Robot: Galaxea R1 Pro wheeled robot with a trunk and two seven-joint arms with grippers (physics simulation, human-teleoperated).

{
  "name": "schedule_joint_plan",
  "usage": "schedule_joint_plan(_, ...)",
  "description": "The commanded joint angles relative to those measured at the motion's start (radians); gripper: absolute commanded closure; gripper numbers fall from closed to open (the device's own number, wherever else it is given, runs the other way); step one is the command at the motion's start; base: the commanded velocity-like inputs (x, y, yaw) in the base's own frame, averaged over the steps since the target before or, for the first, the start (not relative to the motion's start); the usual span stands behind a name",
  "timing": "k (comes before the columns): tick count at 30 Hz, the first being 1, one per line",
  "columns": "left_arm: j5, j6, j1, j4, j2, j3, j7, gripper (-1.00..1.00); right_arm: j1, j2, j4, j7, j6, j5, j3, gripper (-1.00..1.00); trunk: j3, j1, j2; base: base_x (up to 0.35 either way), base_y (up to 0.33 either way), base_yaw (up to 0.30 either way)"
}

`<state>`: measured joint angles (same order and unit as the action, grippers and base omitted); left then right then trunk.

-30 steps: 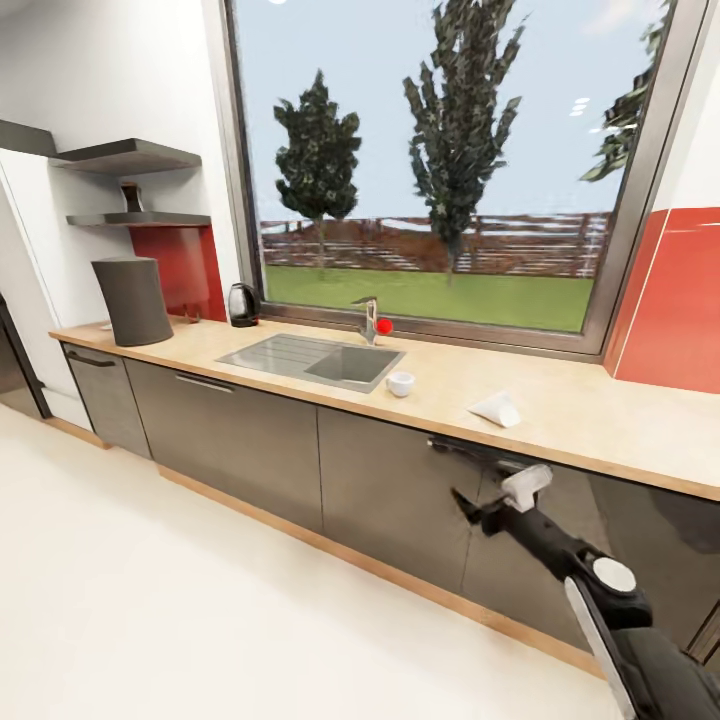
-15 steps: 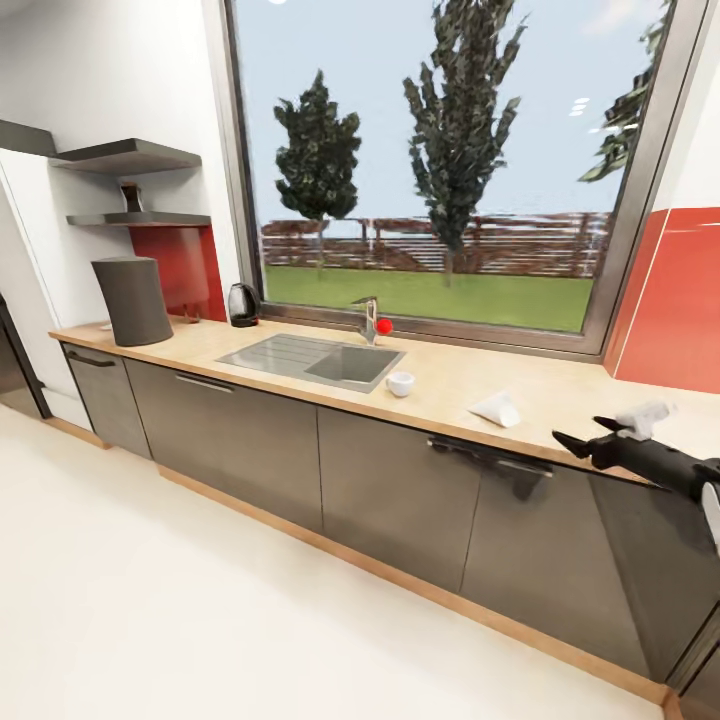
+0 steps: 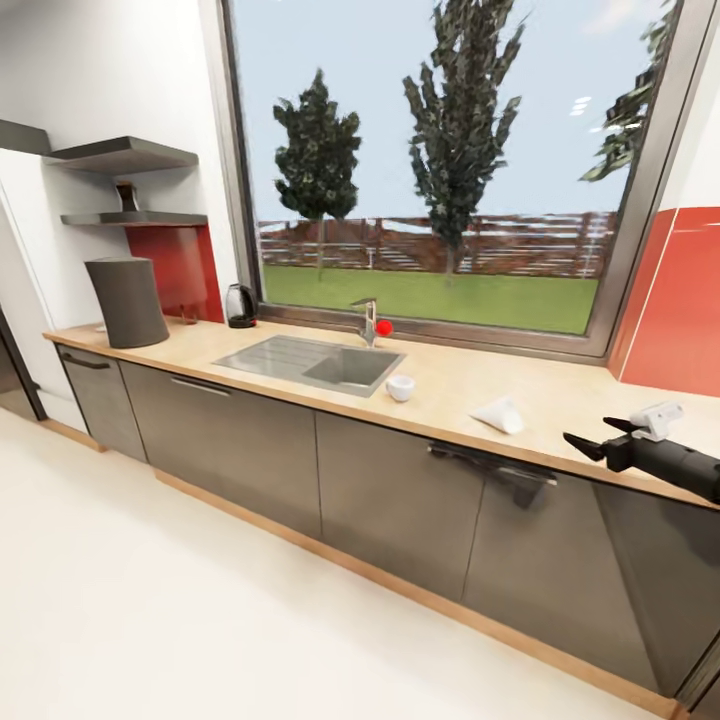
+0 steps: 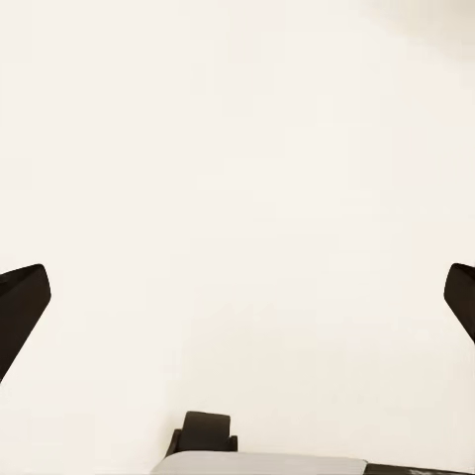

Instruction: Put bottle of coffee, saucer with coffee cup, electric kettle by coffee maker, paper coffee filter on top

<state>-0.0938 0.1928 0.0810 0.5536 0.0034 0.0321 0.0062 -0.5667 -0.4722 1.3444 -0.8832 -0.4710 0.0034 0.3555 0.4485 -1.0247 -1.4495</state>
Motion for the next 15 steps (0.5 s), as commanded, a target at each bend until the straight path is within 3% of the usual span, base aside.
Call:
schedule_joint_plan(1, -0.010, 0.001, 0.000, 0.001, 0.000, -0.002, 0.001, -1.00, -0.001, 0.000, 0.001, -0.006, -0.007, 0.000, 0.001, -1.00, 0.001, 0.000, -0.001, 0.211, 0.000, 0.000)
schedule_joint_plan(6, -0.010, 0.002, 0.000, 0.001, 0.000, -0.002, 0.001, -1.00, -0.001, 0.000, 0.000, -0.047, -0.008, -0.002, -0.001, -1.00, 0.001, 0.000, -0.001, 0.117, 0.000, 0.000)
schedule_joint_plan(11, -0.010, 0.002, 0.000, 0.002, 0.000, -0.002, 0.001, -1.00, 0.000, 0.001, 0.001, -0.137, -0.007, -0.001, -0.001, -1.00, 0.001, 0.000, -0.001, 0.107, 0.000, 0.000)
schedule_joint_plan(15, -0.010, 0.002, 0.000, 0.002, 0.000, -0.001, 0.001, -1.00, 0.000, 0.001, 0.001, -0.147, -0.006, 0.000, -0.001, -1.00, 0.001, 0.000, -0.001, 0.077, 0.000, 0.000)
